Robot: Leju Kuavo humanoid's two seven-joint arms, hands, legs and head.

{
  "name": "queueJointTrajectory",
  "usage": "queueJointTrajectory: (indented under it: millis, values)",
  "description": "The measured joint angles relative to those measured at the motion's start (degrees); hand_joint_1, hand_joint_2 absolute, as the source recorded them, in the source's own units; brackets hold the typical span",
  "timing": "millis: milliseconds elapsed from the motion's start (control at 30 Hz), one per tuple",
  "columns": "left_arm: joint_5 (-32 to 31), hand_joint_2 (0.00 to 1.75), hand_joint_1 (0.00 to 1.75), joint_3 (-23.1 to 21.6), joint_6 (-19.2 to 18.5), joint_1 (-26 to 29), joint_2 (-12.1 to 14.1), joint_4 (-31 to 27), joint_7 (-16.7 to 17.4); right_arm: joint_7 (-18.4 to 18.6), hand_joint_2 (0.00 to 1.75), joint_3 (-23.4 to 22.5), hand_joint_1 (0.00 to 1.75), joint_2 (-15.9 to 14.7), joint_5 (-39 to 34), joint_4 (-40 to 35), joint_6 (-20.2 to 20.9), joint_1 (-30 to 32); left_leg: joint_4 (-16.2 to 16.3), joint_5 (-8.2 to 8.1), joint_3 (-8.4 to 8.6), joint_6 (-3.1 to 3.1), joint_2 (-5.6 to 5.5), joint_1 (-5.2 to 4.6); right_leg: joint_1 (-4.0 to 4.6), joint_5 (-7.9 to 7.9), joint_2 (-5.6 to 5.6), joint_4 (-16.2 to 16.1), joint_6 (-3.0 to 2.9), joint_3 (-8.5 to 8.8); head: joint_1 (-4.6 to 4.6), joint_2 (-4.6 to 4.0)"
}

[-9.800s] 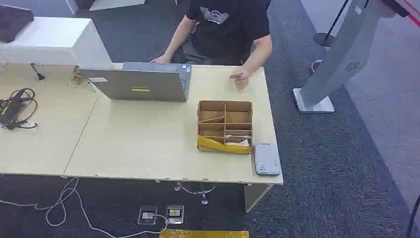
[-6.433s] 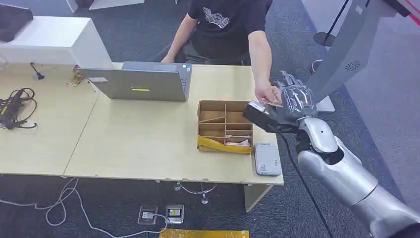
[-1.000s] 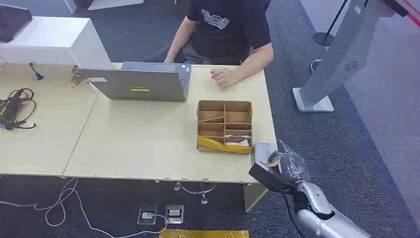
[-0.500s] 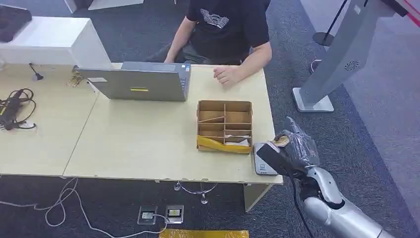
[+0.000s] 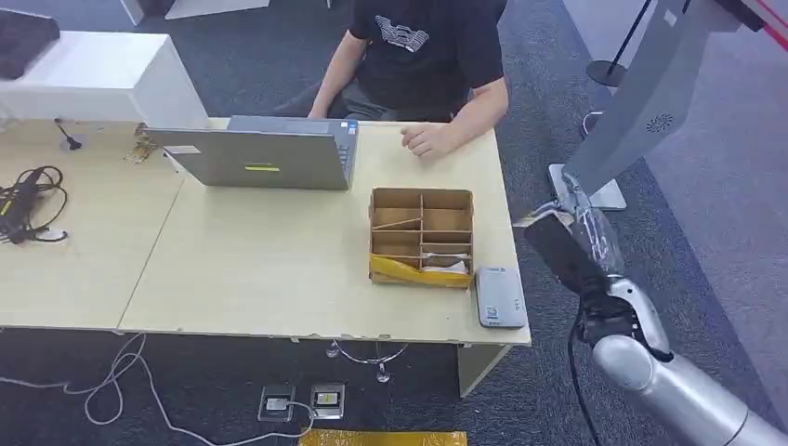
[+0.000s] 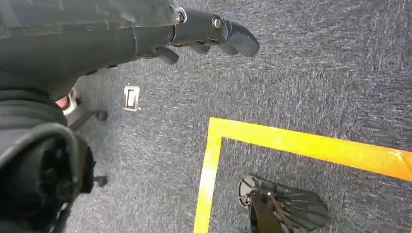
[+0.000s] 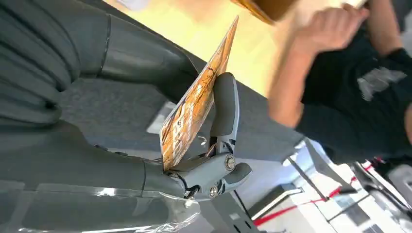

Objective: Pass the card to the sensor for recognition and then transmit it.

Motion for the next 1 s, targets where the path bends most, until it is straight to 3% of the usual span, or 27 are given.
queueJointTrajectory:
  millis: [133, 333, 633, 1000]
  values:
    - [-0.28, 0.0, 0.0, 0.0, -0.24, -0.04, -0.02, 0.0, 0.07, 1.7, 1.75, 0.13, 1.75, -0.37, -1.05, -1.83, 4.66, -6.56, -0.01, 0.0, -0.01, 0.0, 0.02, 0.01, 0.01, 0.0, 0.06, 0.01, 0.0, 0.02, 0.0, 0.0]
    - [-0.33, 0.0, 0.0, -0.02, 0.53, -0.25, -0.3, 0.0, -0.44, -5.49, 1.75, 3.6, 1.75, 4.89, -3.93, 2.91, 5.48, -12.17, -0.01, 0.04, -0.04, -0.03, -0.1, 0.06, 0.06, -0.01, -0.1, 0.02, -0.01, 0.03, 0.02, 0.0]
    - [-0.04, 0.0, 0.0, -0.04, 0.28, -0.17, -0.42, 0.0, 1.16, -8.02, 1.75, 7.1, 1.75, 9.42, -5.33, 10.14, 5.88, -14.94, -0.01, 0.05, -0.1, -0.02, -0.12, 0.06, 0.06, -0.01, -0.11, 0.02, -0.01, 0.0, 0.02, 0.0]
    - [-0.68, 0.0, 0.0, -0.07, 0.33, -0.17, -0.48, 0.0, 0.37, -7.87, 1.75, 9.31, 1.75, 10.86, -4.54, 14.3, 5.77, -15.39, 0.0, 0.05, -0.08, -0.02, -0.11, 0.06, 0.06, -0.01, -0.1, 0.01, -0.01, -0.02, 0.02, 0.0]
